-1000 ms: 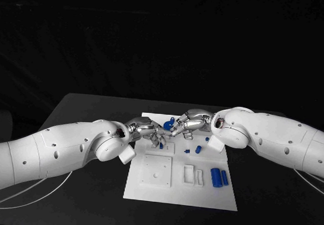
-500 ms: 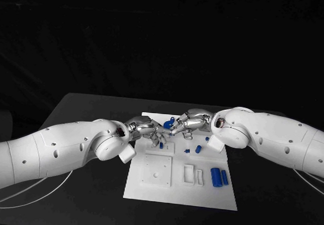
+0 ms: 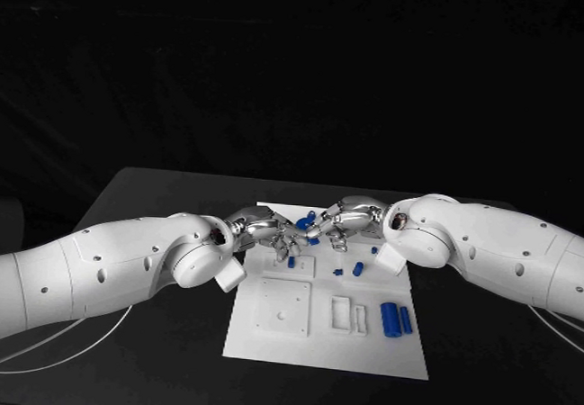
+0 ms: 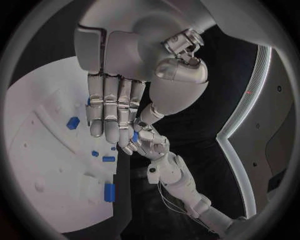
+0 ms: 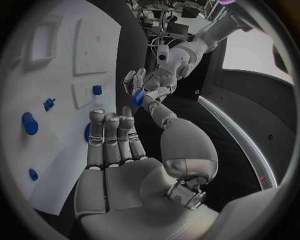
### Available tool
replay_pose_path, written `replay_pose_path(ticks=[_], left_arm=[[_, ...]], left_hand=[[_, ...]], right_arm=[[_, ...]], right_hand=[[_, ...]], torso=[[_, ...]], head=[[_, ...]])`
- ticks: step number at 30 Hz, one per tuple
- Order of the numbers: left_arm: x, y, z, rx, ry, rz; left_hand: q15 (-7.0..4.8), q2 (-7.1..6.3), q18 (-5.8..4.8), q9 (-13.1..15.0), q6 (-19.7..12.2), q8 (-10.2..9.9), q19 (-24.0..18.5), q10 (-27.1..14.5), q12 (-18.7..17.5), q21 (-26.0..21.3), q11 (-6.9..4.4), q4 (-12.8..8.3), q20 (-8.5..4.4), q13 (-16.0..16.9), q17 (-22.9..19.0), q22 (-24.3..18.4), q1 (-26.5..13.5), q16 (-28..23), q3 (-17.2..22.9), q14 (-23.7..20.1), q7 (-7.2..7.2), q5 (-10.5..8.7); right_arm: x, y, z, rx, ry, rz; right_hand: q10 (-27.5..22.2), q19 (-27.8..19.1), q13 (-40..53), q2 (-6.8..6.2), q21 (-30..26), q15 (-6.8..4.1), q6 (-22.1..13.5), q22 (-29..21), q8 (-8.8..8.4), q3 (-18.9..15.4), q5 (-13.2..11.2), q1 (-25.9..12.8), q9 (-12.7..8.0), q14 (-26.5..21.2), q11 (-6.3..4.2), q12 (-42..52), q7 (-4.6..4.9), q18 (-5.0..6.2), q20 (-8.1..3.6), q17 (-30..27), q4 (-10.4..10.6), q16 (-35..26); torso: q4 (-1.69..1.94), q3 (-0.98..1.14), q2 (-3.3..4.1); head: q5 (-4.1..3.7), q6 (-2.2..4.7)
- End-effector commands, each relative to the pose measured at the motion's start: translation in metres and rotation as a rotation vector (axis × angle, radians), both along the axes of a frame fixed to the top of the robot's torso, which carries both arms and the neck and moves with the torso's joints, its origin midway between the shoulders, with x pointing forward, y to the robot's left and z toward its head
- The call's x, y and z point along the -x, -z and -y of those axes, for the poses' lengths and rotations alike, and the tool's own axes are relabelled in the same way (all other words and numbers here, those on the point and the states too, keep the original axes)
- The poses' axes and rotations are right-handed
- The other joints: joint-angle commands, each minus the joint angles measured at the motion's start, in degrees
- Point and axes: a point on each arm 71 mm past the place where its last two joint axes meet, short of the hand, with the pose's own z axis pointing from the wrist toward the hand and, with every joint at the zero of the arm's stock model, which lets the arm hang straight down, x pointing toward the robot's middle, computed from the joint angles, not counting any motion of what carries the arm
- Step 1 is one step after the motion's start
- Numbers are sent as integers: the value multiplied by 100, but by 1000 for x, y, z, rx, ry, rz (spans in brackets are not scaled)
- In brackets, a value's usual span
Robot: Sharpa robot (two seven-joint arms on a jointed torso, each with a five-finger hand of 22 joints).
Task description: Assemble the parts on the task board
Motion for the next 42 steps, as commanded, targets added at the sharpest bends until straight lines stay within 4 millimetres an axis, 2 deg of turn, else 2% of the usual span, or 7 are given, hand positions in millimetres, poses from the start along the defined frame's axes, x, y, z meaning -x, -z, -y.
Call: replay_pose_path(ticks=[1, 17, 21, 26, 31, 34, 42], left_arm=[[2, -4, 6, 38, 23, 16], [0, -4, 3, 29, 3, 23], [-2, -4, 0, 25, -11, 25], [-4, -3, -6, 16, -30, 28], [-7, -4, -15, 10, -77, 46], [-8, -4, -20, 9, -97, 51], [-8, -4, -22, 9, -109, 55]], left_hand=[[-16, -46, -12, -6, 34, 27, 35, 23, -26, 6, 25, 5, -336, 10, 6, 117, -9, -17, 37, 24, 4, -20], [-17, -73, -11, -4, 34, 38, 43, 28, -38, 17, 27, -3, -338, 24, 12, 119, -34, -14, 145, 29, 4, -18], [-19, -80, -10, -3, 37, 42, 50, 34, -38, 22, 27, -3, -339, 28, 15, 119, -42, -10, 167, 35, 4, -16], [-22, -98, -10, -4, 33, 43, 60, 38, -41, 29, 28, 3, -341, 33, 18, 120, -60, -5, 187, 44, 6, -16], [-27, -153, -4, -13, 4, 32, 81, 26, -56, 41, 35, 13, -347, 38, 24, 119, -82, 2, 228, 61, 17, -16], [-28, -207, 0, -22, -24, 20, 93, 11, -70, 47, 41, 21, -351, 40, 26, 117, -96, 4, 255, 70, 28, -16], [-23, -432, 12, -33, -56, 17, 113, -30, -105, 58, 59, -47, -352, 48, 28, 115, -54, -2, 329, 79, 46, -16]], right_arm=[[1, 0, -3, -15, -1, -7], [0, 0, 2, -23, 19, -8], [-2, -2, 7, 10, 40, 71], [-1, -9, 14, 195, -31, 348], [8, -15, 21, 372, -126, 570], [15, -17, 20, 474, -201, 680], [29, -18, 5, 612, -334, 841]], right_hand=[[-53, -47, -26, 48, -39, 19, -159, -14, -43, -56, 61, -29, -15, -39, 3, -14, 124, 135, 4, -19, 5, -27], [-88, -57, -130, 110, -69, 31, -115, -62, -28, -183, 98, -249, -43, -75, 0, -3, 117, 135, 29, -96, 103, -23], [-56, -17, -155, 123, -44, 9, -78, -67, -11, -158, 186, -238, -46, -45, -21, 31, 100, 135, 14, -112, 108, 9], [29, 96, -182, 94, 33, -24, -66, -65, -10, -107, 313, -134, -61, 50, -36, 116, 84, 135, -39, -134, 34, 89], [178, 235, -215, -192, 169, -92, 81, -37, 73, 73, 180, 788, -34, 197, -102, 244, 20, 135, -179, -161, -34, 203], [288, 338, -228, -263, 264, -145, 234, -19, 148, 128, 110, 1148, -11, 306, -158, 317, -35, 135, -228, -164, -34, 282], [459, 460, -291, -359, 340, -257, 554, -44, 261, 433, -192, 1549, 0, 456, -279, 351, -163, 135, -281, -222, -23, 306]], torso=[[-1, -2, -1], [-4, 1, -1], [4, 2, 0], [4, 5, 1], [-4, 4, -5], [-8, -3, -5], [-5, 6, -2]], head=[[-1, 1], [-1, 2], [-10, -5], [-9, -7], [10, -18], [11, -16], [16, -17]])
